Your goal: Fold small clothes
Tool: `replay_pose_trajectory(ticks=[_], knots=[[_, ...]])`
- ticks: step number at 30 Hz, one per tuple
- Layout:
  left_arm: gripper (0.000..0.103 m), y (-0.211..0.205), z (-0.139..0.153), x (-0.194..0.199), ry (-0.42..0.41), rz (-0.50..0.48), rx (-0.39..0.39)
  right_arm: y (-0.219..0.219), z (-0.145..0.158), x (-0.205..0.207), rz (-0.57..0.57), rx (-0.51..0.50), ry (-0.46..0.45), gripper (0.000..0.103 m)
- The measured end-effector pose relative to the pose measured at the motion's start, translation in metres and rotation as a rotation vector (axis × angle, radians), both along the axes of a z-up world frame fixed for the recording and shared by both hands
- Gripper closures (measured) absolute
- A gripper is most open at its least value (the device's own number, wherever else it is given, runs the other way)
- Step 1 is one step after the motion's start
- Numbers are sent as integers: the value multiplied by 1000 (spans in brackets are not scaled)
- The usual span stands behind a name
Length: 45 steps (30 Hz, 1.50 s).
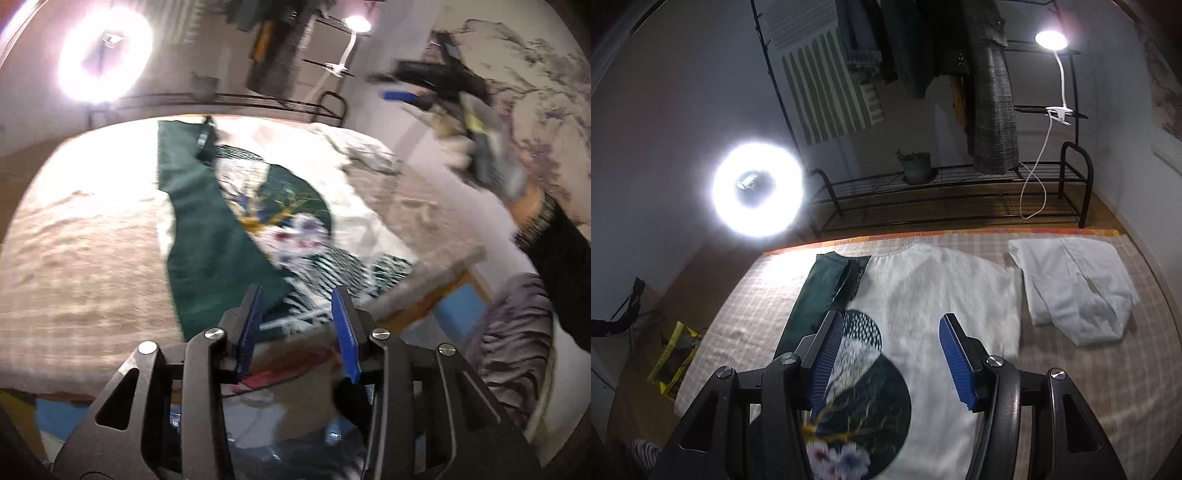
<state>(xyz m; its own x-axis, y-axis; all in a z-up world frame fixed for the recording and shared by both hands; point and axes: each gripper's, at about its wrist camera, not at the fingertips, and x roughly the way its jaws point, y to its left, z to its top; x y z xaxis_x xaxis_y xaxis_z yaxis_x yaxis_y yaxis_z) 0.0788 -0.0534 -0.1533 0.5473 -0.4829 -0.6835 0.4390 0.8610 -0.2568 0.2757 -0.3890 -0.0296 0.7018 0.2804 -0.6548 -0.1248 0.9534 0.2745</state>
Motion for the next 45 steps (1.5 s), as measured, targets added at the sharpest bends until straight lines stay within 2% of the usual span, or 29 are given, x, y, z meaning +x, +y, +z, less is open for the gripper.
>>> replay_pose_trajectory(ticks=[5,15,20,24,28,32,36,39,45], knots=[[65,-21,-7,9,-54,19,82,-23,-15,-24,-17,-13,18,46],[65,-110,-33,47,2,-54,44,-121,-46,-51,-43,22,33,46],[65,-162,-56,62,50,-119,49,-176,-59,-60,-123,108,42,46],[65,-212,-75,62,64,-201,77,-198,-65,-60,-157,157,43,46],[65,-247,-81,49,39,-284,113,-203,-71,-55,-156,182,50,46],[65,-265,-81,36,21,-343,138,-202,-80,-46,-150,201,78,46],[65,-273,-91,43,45,-330,180,-197,-96,-28,-145,218,124,46],[65,-275,-97,50,72,-310,177,-192,-111,-10,-134,267,158,46],[66,-280,-100,51,25,-319,216,-168,-149,38,-132,341,256,46]])
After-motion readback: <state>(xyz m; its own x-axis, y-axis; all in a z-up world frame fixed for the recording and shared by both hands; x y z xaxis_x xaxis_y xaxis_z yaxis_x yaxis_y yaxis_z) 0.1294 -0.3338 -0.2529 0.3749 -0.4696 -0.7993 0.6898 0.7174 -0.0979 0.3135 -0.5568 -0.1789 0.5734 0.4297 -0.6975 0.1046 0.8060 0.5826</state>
